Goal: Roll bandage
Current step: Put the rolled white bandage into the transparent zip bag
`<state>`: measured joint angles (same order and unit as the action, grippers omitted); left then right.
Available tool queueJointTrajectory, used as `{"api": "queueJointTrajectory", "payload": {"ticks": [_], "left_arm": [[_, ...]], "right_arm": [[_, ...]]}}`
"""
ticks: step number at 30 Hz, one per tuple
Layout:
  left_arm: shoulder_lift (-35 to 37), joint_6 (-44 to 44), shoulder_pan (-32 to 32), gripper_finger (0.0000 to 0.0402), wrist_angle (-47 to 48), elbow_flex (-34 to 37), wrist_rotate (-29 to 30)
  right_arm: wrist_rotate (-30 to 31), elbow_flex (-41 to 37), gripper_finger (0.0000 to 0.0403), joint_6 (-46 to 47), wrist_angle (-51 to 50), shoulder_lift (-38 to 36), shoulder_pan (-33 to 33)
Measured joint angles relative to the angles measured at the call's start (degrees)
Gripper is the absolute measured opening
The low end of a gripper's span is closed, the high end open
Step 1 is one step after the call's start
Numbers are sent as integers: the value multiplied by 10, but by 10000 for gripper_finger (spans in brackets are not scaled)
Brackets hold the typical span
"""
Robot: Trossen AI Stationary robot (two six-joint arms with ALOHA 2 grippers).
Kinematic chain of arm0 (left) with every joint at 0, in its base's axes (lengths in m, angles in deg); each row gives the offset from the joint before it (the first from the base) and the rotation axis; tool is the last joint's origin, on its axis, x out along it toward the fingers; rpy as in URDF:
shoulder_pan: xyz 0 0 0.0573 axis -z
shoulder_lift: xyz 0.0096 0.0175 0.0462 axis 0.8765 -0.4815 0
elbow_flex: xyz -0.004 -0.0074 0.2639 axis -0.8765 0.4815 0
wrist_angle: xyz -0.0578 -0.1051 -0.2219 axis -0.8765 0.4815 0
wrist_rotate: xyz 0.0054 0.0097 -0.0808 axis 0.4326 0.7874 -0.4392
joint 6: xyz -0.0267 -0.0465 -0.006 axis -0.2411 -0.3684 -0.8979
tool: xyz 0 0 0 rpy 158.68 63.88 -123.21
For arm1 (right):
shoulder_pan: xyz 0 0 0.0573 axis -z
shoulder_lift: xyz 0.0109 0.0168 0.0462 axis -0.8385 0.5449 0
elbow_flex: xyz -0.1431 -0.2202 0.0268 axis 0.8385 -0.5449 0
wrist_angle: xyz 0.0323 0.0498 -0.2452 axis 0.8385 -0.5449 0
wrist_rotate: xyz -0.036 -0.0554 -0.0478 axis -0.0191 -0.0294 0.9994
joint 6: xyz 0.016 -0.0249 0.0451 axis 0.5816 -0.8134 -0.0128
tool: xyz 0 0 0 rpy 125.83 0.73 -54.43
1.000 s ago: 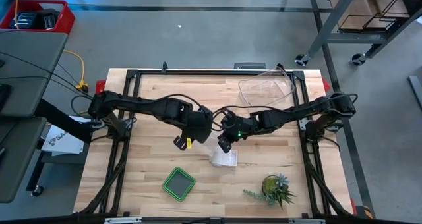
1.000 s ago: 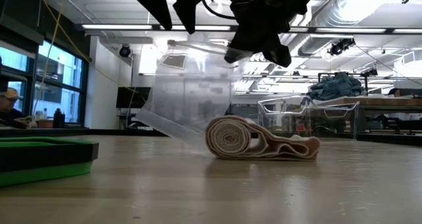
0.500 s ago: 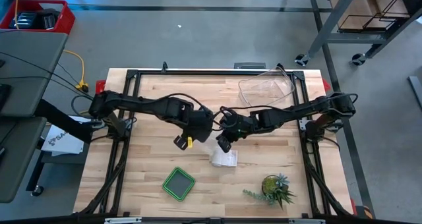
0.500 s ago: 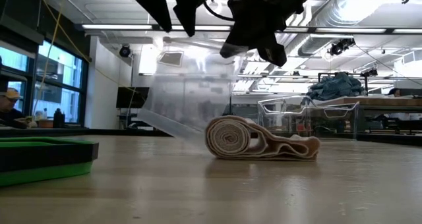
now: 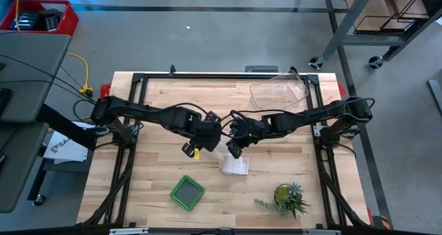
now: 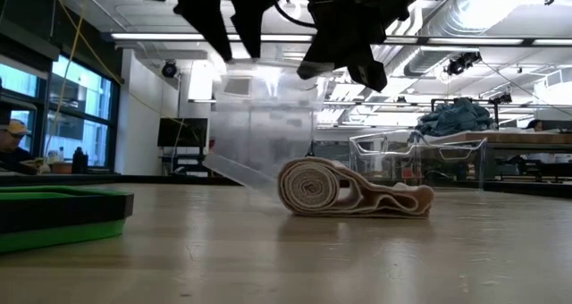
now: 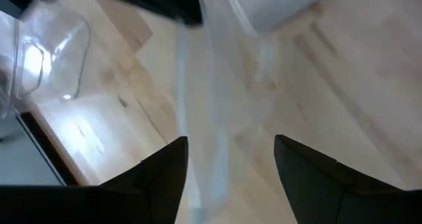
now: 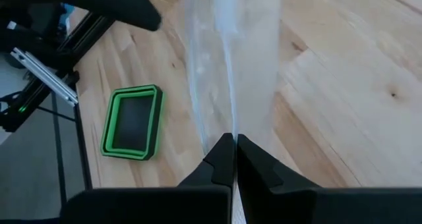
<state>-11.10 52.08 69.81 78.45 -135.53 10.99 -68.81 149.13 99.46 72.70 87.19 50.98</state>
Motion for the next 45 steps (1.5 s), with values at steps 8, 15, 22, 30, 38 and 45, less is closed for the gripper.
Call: {"api": "queueJointTrajectory", "payload": {"ticks": [8, 15, 22, 30, 38, 45], "left_arm": [[-4, 14, -13, 218, 6, 0, -11], [-2, 15, 2, 218, 5, 0, -43], [-2, 43, -5, 218, -26, 0, -11], [-1, 46, -15, 218, -9, 0, -51], [2, 41, -10, 218, -22, 0, -41], [19, 28, -9, 218, -28, -1, -67]], "right_arm": [[-4, 0, 0, 0, 1, 0, 0], [-8, 0, 0, 0, 1, 0, 6], [-10, 0, 0, 0, 5, 0, 8], [-17, 0, 0, 0, 4, 0, 8], [-18, 0, 0, 0, 4, 0, 8], [-19, 0, 0, 0, 4, 0, 8]]}}
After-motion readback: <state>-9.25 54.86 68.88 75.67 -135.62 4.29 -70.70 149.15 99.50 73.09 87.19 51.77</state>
